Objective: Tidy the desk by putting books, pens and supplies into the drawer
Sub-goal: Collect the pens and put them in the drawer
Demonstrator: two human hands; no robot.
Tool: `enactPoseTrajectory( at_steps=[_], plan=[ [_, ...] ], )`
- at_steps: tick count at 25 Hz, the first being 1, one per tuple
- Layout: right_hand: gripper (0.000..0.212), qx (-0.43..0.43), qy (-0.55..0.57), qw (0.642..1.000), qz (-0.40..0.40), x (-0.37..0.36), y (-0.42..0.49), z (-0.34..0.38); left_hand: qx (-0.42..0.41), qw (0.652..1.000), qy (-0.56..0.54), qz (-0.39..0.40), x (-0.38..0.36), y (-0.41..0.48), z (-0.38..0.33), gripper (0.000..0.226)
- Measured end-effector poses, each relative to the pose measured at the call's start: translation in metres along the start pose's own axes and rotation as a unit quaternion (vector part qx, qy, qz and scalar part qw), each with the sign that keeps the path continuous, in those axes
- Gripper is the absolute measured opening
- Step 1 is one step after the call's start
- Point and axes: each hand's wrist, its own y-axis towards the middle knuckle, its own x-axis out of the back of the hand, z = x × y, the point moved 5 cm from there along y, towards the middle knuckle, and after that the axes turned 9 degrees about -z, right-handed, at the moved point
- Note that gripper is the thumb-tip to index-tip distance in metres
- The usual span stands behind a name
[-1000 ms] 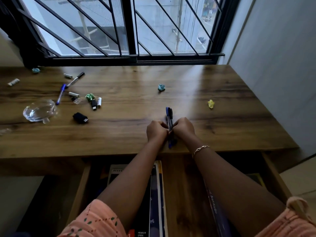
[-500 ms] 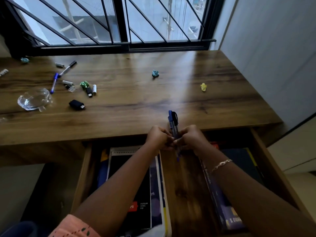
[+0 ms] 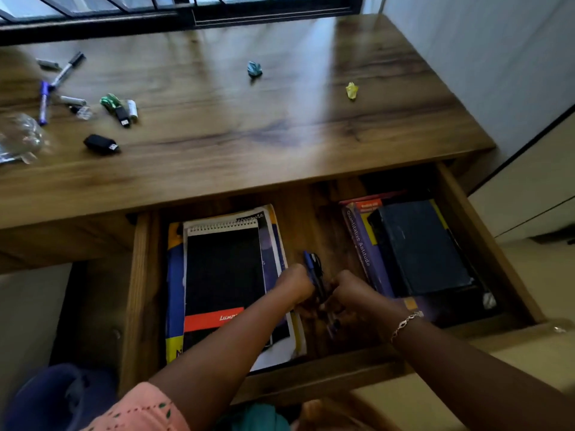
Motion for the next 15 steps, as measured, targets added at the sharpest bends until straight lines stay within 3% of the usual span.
enactPoseTrajectory(
  at_steps=[4, 8, 11, 13, 15],
  plan=[
    [0.032, -0.009, -0.043, 0.999, 0.014, -0.003, -0.004, -0.002, -0.041, 0.997, 0.051, -0.05, 0.007, 0.005, -0.006, 0.02],
    [0.024, 0.007, -0.135, 0.991, 0.016, 0.003, -0.015, 0.005, -0.136, 0.974, 0.081, -0.159, 0.031, 0.009, -0.022, 0.011],
    [0.027, 0.118, -0.285, 0.945, -0.11, 0.02, -0.016, 0.023, -0.181, 0.956, 0.162, -0.165, 0.035, 0.007, -0.033, 0.013],
    [0.029, 0.17, -0.262, 0.935, -0.167, 0.03, -0.008, 0.036, -0.186, 0.951, 0.197, -0.148, 0.031, 0.006, -0.038, 0.015],
    [0.041, 0.207, -0.24, 0.934, -0.166, 0.031, 0.005, 0.045, -0.189, 0.953, 0.195, -0.134, 0.028, 0.006, -0.04, 0.018]
  ],
)
